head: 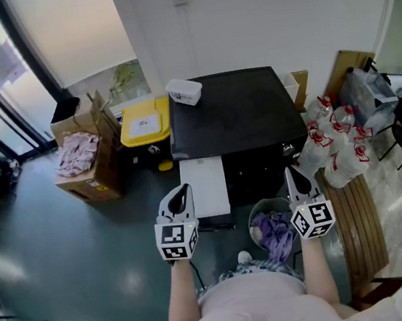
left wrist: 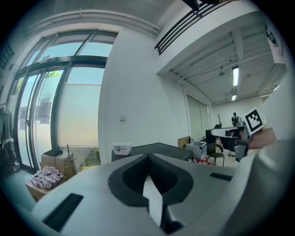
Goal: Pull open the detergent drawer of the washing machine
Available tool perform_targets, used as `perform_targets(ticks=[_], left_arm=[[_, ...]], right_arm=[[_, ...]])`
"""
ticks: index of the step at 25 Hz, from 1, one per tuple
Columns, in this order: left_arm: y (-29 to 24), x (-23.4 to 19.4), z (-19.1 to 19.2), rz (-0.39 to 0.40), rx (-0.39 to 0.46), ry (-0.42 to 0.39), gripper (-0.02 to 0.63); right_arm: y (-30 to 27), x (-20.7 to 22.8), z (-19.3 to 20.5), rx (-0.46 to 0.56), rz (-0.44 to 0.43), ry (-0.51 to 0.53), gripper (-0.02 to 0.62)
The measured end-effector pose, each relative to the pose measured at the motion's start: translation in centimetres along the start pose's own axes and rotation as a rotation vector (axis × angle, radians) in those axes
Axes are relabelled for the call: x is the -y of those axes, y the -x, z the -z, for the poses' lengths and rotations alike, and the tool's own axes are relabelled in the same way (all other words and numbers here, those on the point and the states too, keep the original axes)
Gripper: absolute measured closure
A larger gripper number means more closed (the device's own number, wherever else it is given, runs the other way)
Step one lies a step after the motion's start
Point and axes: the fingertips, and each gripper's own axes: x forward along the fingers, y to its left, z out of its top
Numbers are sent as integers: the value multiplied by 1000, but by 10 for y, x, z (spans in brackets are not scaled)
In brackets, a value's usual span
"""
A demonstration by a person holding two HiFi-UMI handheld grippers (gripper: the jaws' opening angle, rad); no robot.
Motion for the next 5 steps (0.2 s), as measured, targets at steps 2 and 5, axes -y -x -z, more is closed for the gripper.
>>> perform_targets(ticks=[2, 5], left_arm=[[0, -1, -1, 0, 0, 2, 581], [-1, -1, -1, 4, 0, 0, 581]], right_arm=[[-1, 0, 0, 0, 3, -1, 581], [-2, 1, 1, -4, 8, -1, 581]])
